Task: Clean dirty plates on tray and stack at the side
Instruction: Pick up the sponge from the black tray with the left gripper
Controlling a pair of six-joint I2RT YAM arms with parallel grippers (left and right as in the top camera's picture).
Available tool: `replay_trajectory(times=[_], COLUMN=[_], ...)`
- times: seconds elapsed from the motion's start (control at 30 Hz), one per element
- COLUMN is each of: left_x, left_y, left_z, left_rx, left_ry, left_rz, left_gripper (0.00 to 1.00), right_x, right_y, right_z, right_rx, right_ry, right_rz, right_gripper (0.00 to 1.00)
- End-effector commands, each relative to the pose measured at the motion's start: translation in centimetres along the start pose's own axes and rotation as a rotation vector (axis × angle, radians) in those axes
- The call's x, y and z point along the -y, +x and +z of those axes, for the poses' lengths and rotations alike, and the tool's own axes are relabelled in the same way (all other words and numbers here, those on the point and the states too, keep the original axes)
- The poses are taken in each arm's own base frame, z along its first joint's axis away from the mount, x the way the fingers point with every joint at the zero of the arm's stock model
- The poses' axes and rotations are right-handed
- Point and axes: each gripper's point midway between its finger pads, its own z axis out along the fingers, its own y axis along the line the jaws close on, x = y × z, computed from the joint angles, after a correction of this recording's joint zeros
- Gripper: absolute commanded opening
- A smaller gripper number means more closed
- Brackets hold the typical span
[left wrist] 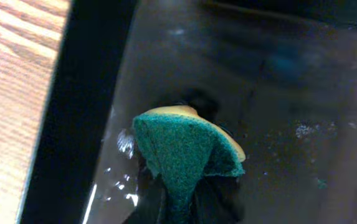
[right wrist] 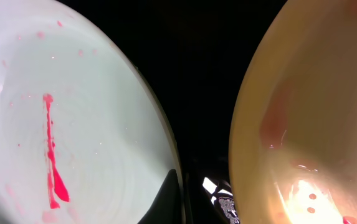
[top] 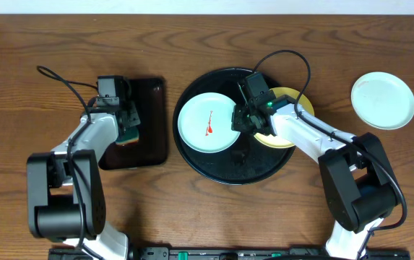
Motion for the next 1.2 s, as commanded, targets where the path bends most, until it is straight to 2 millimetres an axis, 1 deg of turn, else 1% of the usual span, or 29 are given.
replay_trajectory(times=[0.0, 0.13, 0.23, 0.33, 0.47, 0.67, 1.07, 1.1, 1.17], left_x=[0.0, -0.1, -0.3, -0.4, 0.2, -0.1, -0.1, 0.0, 0.9], left_y=[-2.2, -4.0, -4.3, -3.7, -2.4, -1.2, -1.1, -1.1, -1.1], left_z=[-3.0, -6.9, -8.7, -8.7, -8.3, -8.2, -8.2, -8.2, -8.3], left_rx=[0.084, 0.172, 0.198, 0.176, 0.117, 0.066, 0.062, 0.061, 0.055], left_ry=[0.030, 0.054, 0.062, 0.058, 0.092, 0.081, 0.083, 0.089, 0.140], left_rz=[-0.030, -0.044, -0.048, -0.044, -0.034, -0.066, -0.065, -0.064, -0.063], left_gripper=[0.07, 0.07, 0.07, 0.07, 0.07, 0.07, 0.07, 0.07, 0.07], right_x=[0.0, 0.0, 0.0, 0.0, -0.1, -0.2, -0.2, -0.2, -0.2], right_y=[0.6, 0.6, 0.6, 0.6, 0.7, 0.7, 0.7, 0.7, 0.7], right_z=[0.5, 0.5, 0.5, 0.5, 0.5, 0.5, 0.5, 0.5, 0.5], right_rx=[-0.016, -0.016, -0.016, -0.016, -0.021, -0.022, -0.022, -0.022, -0.022], right_ry=[0.009, 0.009, 0.008, 0.008, 0.001, -0.001, 0.000, 0.000, 0.000], right_rz=[-0.006, -0.006, -0.006, -0.006, -0.006, -0.005, -0.006, -0.006, -0.006], right_gripper=[0.01, 0.01, 0.01, 0.01, 0.01, 0.01, 0.01, 0.01, 0.01])
